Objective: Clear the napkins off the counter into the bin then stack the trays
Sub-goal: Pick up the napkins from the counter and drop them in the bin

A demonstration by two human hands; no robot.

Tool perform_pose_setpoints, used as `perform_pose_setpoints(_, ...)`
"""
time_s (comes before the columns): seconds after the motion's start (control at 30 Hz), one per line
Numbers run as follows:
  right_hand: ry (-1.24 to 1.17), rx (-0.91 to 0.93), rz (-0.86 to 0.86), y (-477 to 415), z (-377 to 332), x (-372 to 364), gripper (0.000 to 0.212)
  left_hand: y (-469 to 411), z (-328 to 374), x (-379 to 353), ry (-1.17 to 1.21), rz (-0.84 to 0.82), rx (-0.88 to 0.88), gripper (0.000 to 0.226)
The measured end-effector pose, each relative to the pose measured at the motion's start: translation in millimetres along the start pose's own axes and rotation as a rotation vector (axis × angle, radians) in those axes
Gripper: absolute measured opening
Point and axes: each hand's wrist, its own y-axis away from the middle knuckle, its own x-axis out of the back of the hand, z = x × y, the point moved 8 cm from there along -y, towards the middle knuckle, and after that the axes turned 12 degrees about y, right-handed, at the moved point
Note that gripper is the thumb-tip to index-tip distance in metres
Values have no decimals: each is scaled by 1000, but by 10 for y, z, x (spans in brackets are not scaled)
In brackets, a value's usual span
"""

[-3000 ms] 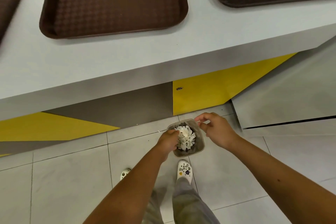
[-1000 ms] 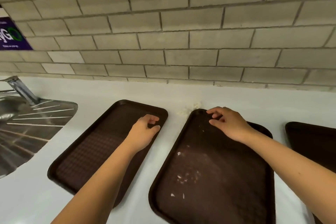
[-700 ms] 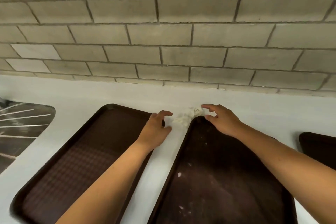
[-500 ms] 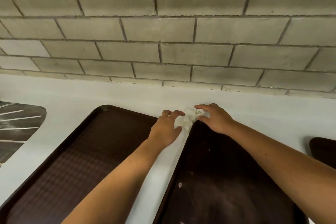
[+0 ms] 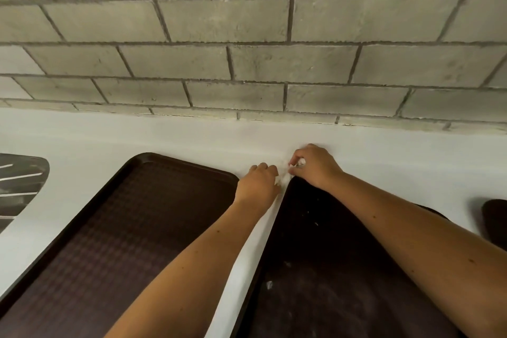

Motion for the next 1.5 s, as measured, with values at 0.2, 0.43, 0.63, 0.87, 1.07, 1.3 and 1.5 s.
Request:
perform_pose_setpoints(0.2, -23, 11, 38, 11, -64, 66, 4, 9, -164, 170, 363, 78, 98, 20)
perform_pose_setpoints(0.43, -275, 84, 245, 162, -187, 311, 28, 147, -189, 362, 715, 176, 92, 22)
perform_pose_setpoints(0.63, -286, 127, 162, 438, -367, 468, 21, 374, -66, 515, 896, 228, 155, 27)
perform_pose_setpoints(0.87, -330, 183, 151, 925, -551, 714, 39, 774, 190, 699, 916, 220, 108, 33)
perform_pose_setpoints(1.07, -235, 174, 273, 1390, -643, 947, 55, 1196, 545, 771, 757, 213, 82, 53)
perform_pose_setpoints(1.3, -281, -41, 375, 1885, -189, 1221, 65, 1689, 644, 637, 886, 274, 211, 43)
perform_pose_setpoints(1.5, -346, -95, 299, 2377, 35, 1249, 56, 2130, 962, 544, 853, 392, 172, 34)
